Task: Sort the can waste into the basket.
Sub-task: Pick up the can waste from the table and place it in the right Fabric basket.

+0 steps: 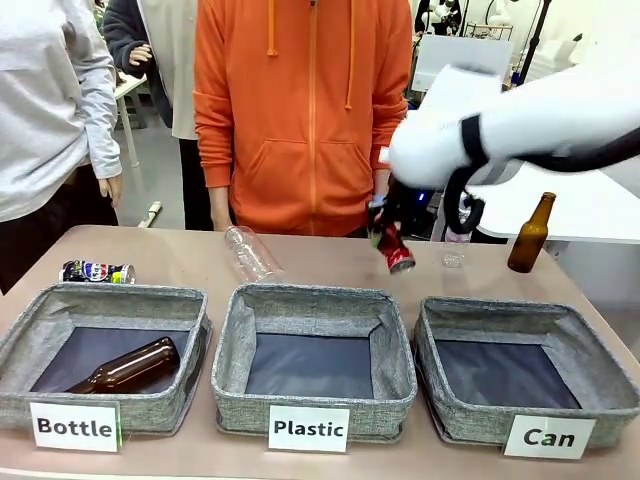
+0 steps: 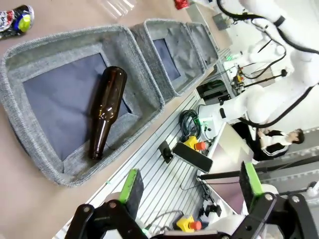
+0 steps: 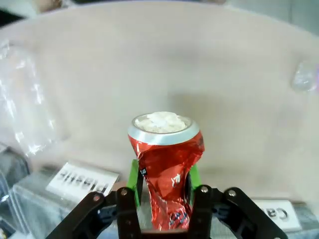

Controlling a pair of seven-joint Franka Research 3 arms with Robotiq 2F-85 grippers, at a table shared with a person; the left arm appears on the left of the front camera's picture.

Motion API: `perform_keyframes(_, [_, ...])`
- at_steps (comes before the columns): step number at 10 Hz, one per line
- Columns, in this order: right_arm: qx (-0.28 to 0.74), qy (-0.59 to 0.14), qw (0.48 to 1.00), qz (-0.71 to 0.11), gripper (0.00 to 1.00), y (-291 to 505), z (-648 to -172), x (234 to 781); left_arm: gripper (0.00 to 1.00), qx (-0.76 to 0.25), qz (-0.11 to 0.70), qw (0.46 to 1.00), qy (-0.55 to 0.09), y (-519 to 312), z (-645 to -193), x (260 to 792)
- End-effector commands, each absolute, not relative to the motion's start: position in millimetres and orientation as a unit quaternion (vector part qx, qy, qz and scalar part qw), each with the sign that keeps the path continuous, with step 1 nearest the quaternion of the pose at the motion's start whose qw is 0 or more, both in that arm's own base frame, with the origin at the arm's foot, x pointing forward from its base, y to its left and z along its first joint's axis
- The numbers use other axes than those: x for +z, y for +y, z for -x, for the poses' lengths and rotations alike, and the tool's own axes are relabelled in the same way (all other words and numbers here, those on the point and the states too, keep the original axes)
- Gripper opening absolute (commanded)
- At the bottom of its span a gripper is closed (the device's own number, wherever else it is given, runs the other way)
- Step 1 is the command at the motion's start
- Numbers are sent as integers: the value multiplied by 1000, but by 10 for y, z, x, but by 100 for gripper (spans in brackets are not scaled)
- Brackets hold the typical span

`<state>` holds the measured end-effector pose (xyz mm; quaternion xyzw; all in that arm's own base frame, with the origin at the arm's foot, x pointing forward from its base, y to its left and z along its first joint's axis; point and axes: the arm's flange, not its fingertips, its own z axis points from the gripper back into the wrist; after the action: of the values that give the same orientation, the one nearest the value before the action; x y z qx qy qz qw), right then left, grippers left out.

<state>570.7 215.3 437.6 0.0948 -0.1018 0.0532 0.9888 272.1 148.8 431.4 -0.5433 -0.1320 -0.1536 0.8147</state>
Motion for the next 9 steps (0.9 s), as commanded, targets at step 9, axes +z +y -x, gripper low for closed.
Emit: perform_keyframes(9, [650, 62, 757, -16, 0, 698, -3748, 4859, 100, -152, 548, 812, -131, 1483, -2707, 4342])
